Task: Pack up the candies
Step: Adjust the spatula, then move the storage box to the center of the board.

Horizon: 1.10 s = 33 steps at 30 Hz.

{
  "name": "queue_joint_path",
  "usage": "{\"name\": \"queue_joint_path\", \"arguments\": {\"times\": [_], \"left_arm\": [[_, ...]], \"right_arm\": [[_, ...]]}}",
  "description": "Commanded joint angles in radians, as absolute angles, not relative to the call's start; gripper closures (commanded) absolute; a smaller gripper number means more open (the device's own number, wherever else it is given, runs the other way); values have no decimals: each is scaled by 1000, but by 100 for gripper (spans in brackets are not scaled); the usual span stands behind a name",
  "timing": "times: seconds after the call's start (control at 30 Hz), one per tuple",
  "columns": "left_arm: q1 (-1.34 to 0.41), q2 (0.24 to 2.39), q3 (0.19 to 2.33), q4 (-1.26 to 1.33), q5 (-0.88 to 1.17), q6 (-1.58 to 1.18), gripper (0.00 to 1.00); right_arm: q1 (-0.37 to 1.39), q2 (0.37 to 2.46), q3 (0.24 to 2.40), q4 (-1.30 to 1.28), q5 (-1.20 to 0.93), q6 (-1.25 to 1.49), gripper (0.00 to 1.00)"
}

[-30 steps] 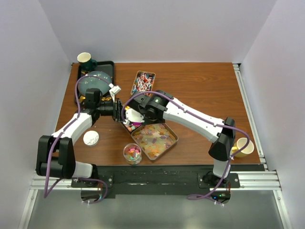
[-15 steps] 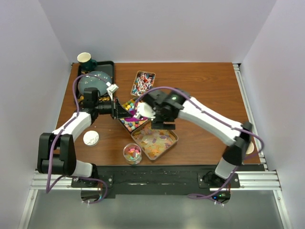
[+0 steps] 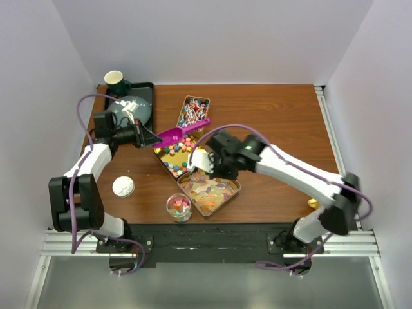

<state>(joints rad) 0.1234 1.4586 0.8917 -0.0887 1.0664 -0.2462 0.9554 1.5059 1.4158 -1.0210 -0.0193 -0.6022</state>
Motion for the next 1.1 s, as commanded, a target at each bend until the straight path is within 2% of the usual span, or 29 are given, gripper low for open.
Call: {"name": "queue_joint_path", "arguments": {"times": [0.0,0.3,0.53,0.83,1.07], "left_arm": [[193,1437,974,-100,1077,-229,100],[302,1373,965,-150,1058,-212,100],[339,1368,959,-135,1051,-216,100],[368,1382,960,-123,1048,-218,100],[371,1381,948,-132,1049,-213,100]], "right_arm": [[936,1639,1388,-942,-77,-607,100],[830,1838,1466,-900,-17,-612,100],[600,1940,1532,-942,-18,-624,100],[399,2029,1646,-924,47,-667,100],[233,2178,1868,-917,140,-718,100]]}}
